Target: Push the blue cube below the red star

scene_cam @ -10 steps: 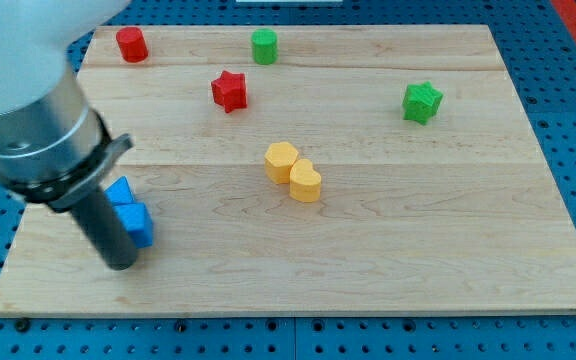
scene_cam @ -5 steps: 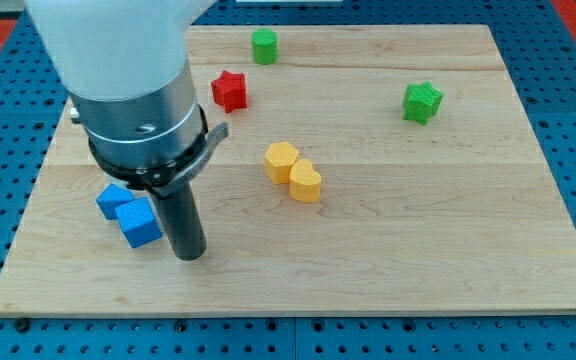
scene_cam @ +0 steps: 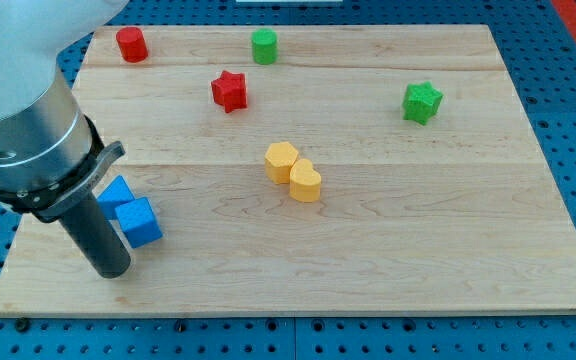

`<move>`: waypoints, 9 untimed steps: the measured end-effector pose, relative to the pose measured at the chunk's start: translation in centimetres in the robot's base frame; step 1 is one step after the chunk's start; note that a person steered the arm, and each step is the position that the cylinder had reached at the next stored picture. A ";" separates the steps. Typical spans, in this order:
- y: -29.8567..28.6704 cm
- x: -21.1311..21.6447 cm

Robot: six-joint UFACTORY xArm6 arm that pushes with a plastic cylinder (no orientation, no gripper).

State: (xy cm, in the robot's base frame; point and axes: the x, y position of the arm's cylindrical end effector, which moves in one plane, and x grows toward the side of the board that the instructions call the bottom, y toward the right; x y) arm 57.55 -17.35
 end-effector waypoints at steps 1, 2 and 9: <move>0.0 0.1; -1.4 1.6; 5.3 -13.1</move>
State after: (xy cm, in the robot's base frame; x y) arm 44.47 -12.07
